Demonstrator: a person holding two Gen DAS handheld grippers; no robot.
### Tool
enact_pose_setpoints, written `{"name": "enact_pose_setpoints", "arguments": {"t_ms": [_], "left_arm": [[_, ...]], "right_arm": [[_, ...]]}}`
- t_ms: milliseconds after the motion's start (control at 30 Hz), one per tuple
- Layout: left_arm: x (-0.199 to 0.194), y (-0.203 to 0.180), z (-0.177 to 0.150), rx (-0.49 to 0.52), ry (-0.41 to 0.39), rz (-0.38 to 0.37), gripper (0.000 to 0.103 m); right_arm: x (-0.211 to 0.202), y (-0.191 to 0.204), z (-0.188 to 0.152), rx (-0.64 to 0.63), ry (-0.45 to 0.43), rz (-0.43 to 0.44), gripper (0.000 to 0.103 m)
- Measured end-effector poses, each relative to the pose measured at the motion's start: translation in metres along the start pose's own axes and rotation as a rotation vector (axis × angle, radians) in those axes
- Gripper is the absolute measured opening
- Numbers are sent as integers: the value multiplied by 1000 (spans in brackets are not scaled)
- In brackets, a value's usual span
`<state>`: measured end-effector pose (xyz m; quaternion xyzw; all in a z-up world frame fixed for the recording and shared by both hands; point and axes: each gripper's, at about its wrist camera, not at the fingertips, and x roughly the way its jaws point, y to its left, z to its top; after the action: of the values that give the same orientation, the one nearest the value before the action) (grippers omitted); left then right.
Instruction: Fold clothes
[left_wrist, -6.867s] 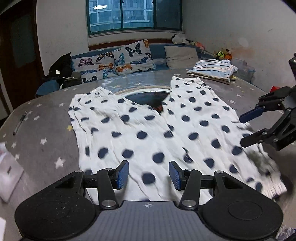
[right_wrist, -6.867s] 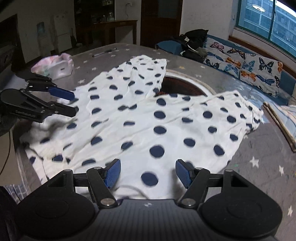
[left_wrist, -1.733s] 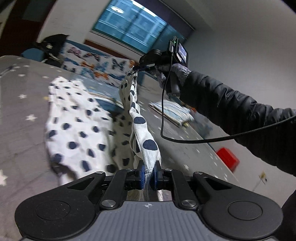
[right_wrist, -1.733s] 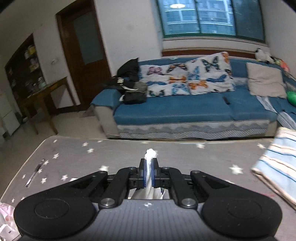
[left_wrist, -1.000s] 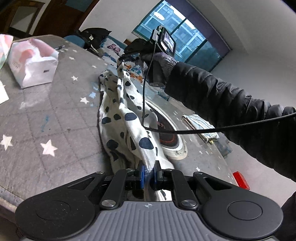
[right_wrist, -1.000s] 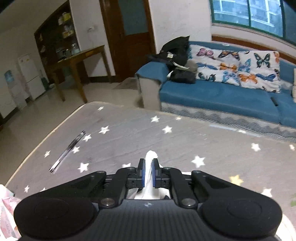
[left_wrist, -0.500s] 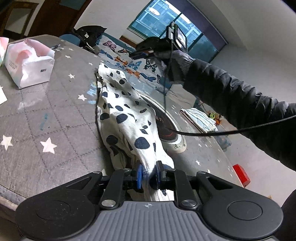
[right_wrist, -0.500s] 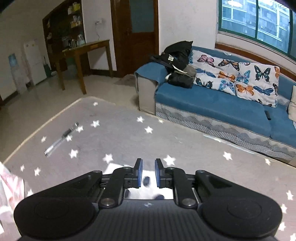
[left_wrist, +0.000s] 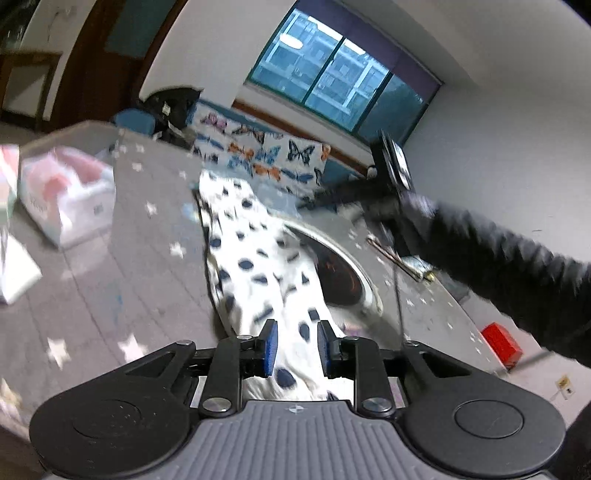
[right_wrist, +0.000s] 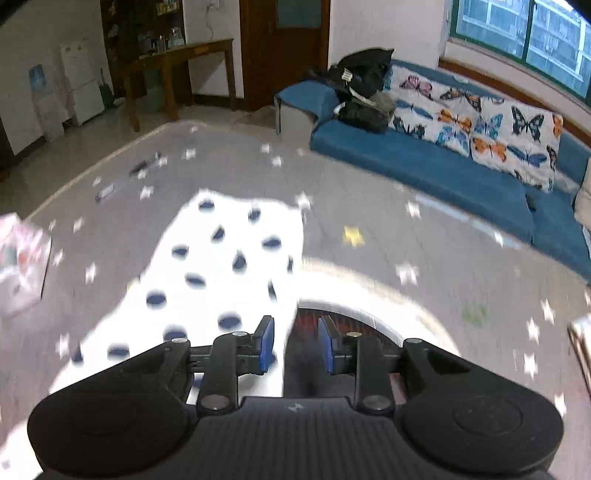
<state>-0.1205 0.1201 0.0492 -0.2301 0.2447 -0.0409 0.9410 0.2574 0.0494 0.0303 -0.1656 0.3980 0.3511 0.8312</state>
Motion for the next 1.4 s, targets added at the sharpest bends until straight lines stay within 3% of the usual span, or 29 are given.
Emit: {"name": "enact_pose_setpoints", "arguments": {"t_ms": [133,267,433,700,900,1067,1200,1333,1400], "left_arm": [[9,-1,18,12,-24,26,25],[33,-14,36,48,-9,-5,25],[80,-44,47,108,41,-60,25],[156,-65,56,174,145,-80,24],[199,-62,52,247,211,-19,29],[222,-46,50,217,256,26,30],[227,-29,49,169,269,55,30],[224,-14,52,106,266,51,30],[222,-8,53,77,262,44,30]], "right_arm": [[-11,-10,-33,30,16,40,26],[-22,-19,-65,62,28,87,26],[-24,-18,-80,82,9,165,26],[-13,-10,-74,89,-13,284,26],[-13,-6,-55,143,-59,427,26],[-11,-2,-45,195,-77,543,26],[-19,-7,-44,208,-109,537,29],[-25,-16,-52,178,-112,420,37],[-22,-24,-62,205,-93,411,37]]}}
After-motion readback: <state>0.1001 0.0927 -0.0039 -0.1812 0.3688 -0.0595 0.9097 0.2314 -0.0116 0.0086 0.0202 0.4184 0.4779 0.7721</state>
